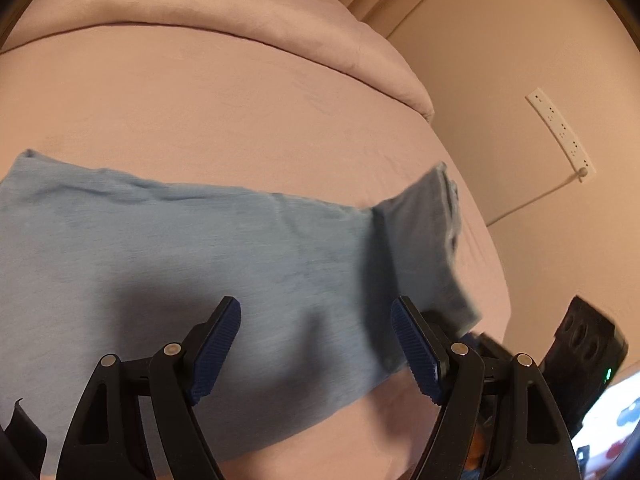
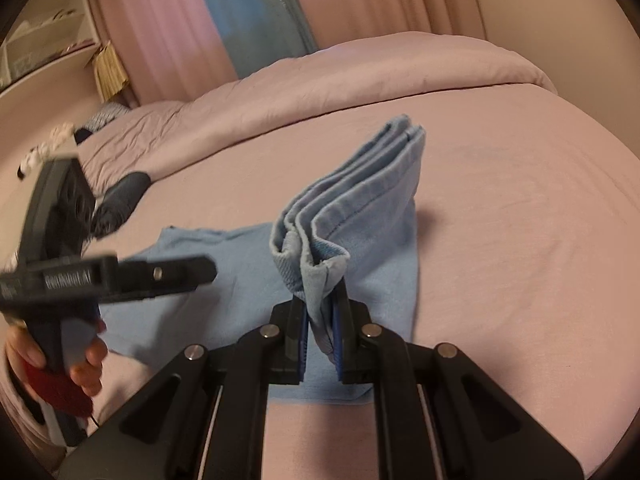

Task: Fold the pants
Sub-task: 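Grasp the leg hem with the right tool and lift it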

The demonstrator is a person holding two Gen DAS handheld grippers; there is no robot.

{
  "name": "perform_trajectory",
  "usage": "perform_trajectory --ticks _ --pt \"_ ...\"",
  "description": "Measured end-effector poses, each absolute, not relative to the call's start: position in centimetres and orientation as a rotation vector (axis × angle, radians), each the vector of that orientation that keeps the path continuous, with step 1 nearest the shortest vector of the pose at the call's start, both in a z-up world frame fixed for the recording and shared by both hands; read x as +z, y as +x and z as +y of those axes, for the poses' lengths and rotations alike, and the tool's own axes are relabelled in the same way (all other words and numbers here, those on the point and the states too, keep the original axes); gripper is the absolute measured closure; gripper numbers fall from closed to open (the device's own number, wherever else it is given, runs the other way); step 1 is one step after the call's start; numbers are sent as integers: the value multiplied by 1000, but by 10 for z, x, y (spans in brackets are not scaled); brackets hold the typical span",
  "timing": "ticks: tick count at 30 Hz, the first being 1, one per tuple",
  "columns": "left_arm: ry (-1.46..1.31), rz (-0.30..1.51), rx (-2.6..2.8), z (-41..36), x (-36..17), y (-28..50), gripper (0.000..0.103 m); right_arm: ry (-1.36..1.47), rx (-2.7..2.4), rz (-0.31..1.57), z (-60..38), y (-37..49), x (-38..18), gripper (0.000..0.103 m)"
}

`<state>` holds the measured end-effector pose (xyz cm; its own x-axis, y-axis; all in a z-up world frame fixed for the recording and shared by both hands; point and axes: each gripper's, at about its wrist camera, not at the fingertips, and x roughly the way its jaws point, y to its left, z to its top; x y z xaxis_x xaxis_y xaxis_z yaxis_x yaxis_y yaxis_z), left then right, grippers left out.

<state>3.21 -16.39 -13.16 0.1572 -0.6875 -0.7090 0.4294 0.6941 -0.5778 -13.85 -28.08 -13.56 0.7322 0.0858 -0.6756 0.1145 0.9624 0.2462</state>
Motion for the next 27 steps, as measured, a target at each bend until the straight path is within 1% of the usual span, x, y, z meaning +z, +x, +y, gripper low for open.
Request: perform_trajectory --ticks 8,15,19,24,25,26,27 --pt "-298 1209 -872 -196 -135 42 26 103 2 745 -259 -136 -141 91" --pt "-461 1239 -886 -178 -142 52 26 46 -2 752 -263 -134 -145 91" --pt "-461 1236 -921 -185 -139 51 26 -8 25 759 -254 -127 -146 91" --pt "-407 1286 -921 -197 -149 53 26 -88 92 749 -234 -127 -146 91" --pt "-387 1279 -910 -197 -150 52 36 -93 104 748 -231 -127 -146 91" --pt "-364 1264 -900 -196 -149 51 62 -100 116 747 -228 -127 -145 91" --pt "-337 1252 -889 -193 -148 51 76 -114 123 750 -224 -126 -145 91"
